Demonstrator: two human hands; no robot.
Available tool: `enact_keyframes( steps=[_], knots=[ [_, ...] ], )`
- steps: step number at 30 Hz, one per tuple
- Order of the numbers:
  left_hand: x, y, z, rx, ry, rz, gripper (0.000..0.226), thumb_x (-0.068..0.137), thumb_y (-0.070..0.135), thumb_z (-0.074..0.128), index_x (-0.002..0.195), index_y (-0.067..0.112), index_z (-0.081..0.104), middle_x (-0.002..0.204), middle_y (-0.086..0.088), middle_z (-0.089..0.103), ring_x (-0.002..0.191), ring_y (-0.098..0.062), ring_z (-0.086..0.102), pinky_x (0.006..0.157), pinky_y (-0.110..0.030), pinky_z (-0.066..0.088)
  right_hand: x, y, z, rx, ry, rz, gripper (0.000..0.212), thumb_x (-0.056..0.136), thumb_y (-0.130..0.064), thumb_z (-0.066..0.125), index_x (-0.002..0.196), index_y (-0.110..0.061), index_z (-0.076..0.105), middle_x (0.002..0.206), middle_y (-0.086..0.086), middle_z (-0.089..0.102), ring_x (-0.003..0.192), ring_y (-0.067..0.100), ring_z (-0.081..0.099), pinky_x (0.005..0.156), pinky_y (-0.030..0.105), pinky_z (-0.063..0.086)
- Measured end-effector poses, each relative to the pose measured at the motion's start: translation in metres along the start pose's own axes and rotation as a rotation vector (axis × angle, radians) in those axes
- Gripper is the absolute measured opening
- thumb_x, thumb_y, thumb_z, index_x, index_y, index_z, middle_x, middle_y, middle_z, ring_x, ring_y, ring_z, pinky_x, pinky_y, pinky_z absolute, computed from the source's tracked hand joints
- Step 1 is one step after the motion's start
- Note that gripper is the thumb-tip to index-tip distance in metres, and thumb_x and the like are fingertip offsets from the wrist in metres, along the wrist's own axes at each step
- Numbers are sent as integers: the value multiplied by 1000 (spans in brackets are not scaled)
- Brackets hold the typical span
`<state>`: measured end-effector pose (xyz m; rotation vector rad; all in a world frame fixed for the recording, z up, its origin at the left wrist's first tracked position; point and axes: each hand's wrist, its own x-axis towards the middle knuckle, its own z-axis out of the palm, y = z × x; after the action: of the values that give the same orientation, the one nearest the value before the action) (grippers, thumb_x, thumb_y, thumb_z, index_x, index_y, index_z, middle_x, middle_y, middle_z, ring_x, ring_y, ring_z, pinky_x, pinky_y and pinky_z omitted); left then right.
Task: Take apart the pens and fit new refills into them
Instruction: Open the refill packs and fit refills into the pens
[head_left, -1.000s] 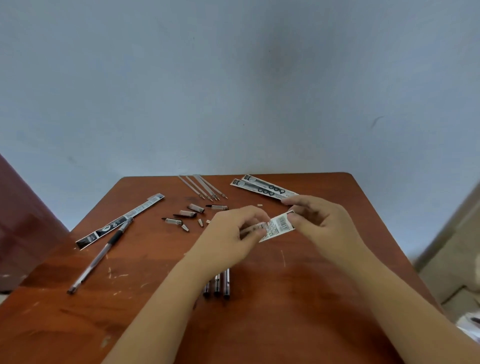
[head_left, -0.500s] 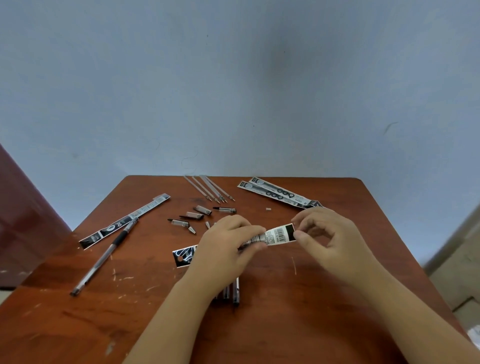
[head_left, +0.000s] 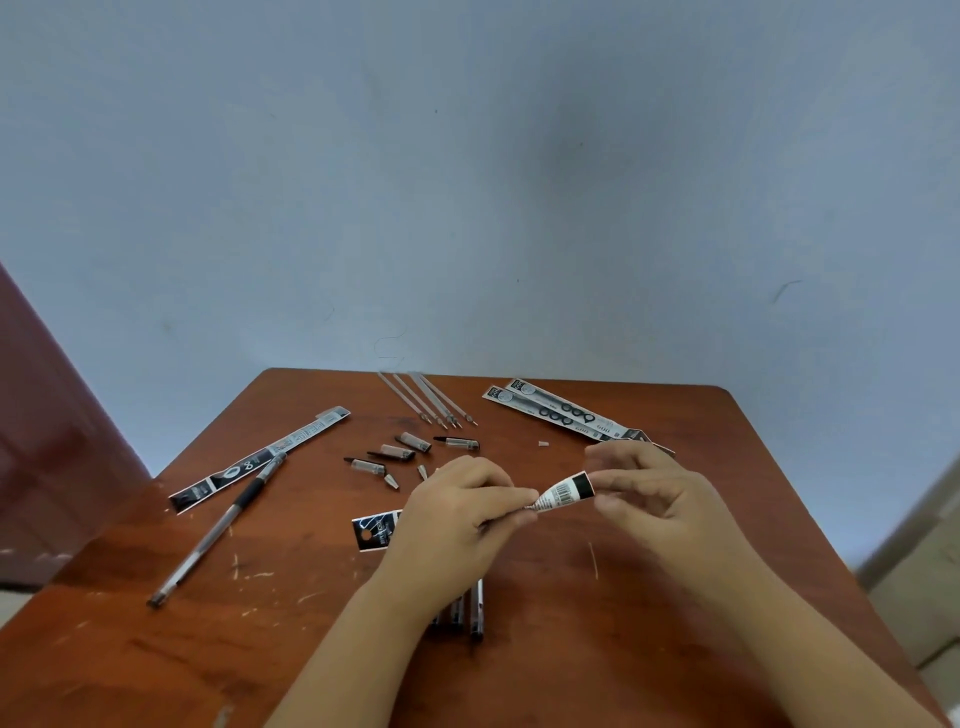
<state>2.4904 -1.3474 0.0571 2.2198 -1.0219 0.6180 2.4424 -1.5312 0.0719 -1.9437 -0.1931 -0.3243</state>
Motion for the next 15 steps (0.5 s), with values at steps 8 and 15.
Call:
enact_keyframes(
  steps=[8,15],
  knots=[
    [-1,0,1,-24,-29,2,29,78,33,52,85,16,74,71,2,65,72,-4,49,57,-15,43,0,-5,-2,5,-61,74,31,75,0,65,72,-31,69,101,-17,59,87,-7,56,74,4,44],
    [0,-2,-5,19,-72,-9,34,76,35,49,91,15,73,73,0,66,77,-6,48,61,-15,42,-2,-7,0,-11,-107,93,24,73,-2,67,68,-25,65,100,-13,59,77,3,60,73,14,49]
  ],
)
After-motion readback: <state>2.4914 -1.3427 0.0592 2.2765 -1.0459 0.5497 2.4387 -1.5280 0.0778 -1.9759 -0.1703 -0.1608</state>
